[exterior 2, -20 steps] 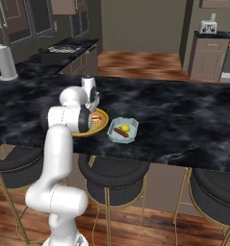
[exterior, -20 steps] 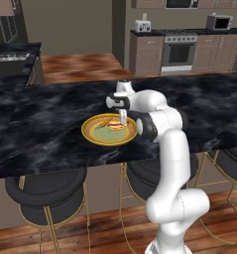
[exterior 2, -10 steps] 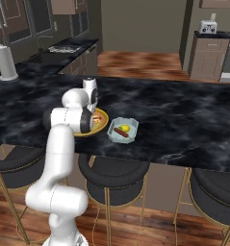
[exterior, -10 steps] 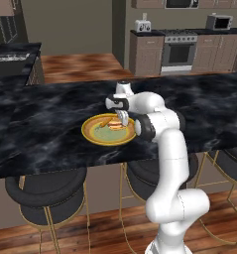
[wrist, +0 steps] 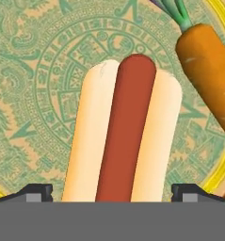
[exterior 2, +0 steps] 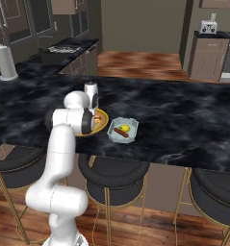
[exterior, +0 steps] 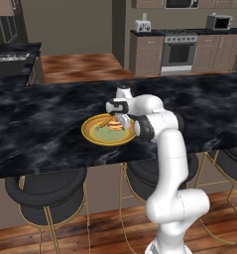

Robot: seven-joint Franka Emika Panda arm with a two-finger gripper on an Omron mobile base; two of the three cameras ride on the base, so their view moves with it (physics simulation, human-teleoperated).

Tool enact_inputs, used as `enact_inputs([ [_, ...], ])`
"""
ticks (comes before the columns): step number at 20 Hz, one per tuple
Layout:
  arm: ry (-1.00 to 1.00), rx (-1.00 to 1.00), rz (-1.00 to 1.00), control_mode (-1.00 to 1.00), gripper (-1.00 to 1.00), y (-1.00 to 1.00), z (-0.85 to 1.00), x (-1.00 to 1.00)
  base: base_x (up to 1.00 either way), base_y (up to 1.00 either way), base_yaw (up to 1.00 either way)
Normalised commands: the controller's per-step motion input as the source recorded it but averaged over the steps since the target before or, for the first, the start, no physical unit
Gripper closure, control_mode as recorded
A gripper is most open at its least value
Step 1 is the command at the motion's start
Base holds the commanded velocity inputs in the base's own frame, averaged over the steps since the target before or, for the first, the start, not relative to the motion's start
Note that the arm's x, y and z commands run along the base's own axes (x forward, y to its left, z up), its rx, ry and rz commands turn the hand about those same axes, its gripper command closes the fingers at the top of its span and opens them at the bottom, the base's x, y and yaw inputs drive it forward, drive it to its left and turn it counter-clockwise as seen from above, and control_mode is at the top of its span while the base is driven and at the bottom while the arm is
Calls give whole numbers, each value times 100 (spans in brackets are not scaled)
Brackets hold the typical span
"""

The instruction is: Place one cooked food and one vegetable from the large plate to each tupperware container.

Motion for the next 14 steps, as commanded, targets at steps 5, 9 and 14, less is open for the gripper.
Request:
enact_inputs([
  [5,0,0,12,-100,-100,0,-25,0,0,0,0],
  [9,0,0,12,-100,-100,0,-21,0,0,0,0],
  [14,1,0,9,-100,100,10,-7,0,0,0,0],
])
